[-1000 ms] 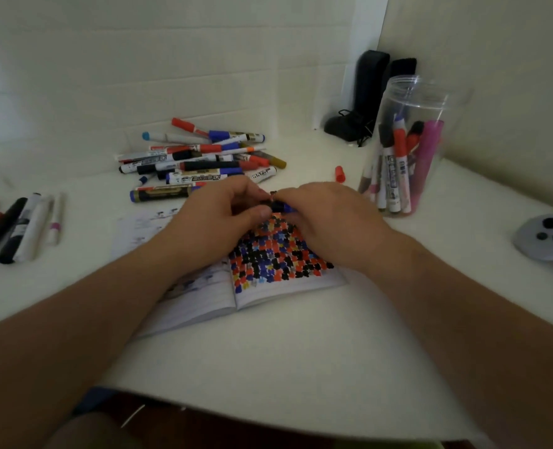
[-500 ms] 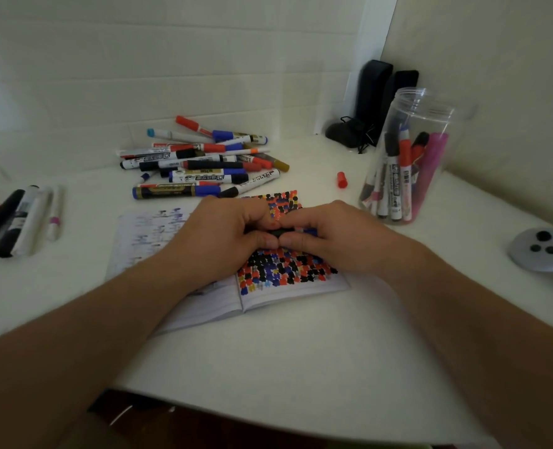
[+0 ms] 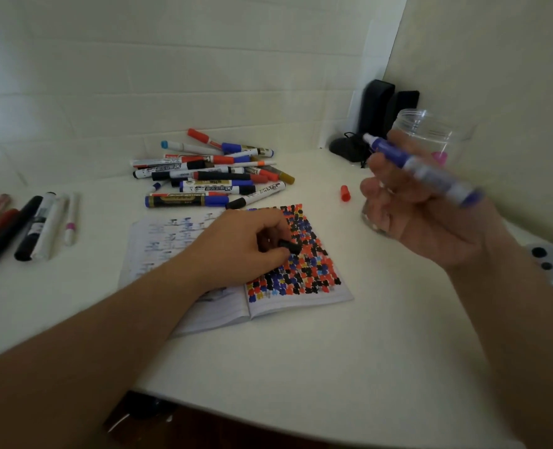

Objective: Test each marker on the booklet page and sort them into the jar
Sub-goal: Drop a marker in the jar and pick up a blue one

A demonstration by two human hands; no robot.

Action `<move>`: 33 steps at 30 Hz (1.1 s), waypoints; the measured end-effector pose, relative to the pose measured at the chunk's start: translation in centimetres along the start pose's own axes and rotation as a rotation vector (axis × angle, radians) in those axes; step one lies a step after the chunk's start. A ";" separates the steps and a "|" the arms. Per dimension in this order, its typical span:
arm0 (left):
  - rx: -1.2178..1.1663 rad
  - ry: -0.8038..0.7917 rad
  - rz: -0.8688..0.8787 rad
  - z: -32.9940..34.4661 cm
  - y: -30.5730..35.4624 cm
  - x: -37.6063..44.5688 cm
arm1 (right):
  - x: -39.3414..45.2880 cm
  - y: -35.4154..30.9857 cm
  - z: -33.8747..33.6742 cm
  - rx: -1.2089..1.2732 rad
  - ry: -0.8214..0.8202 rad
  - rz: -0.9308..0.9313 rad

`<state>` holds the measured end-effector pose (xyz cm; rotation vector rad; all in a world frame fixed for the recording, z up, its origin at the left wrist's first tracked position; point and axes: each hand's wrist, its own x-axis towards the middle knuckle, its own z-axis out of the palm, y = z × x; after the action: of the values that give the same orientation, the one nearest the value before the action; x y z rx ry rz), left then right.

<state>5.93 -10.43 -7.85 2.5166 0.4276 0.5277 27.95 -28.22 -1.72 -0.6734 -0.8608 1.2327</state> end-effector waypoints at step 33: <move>0.107 -0.018 0.056 0.6 -0.5 0.0 | -2.1 6.2 1.1 -1.153 0.500 0.134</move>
<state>6.11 -10.33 -8.63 2.6407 0.3887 0.5154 23.66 -29.00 -6.67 -1.8874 -1.0608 0.5188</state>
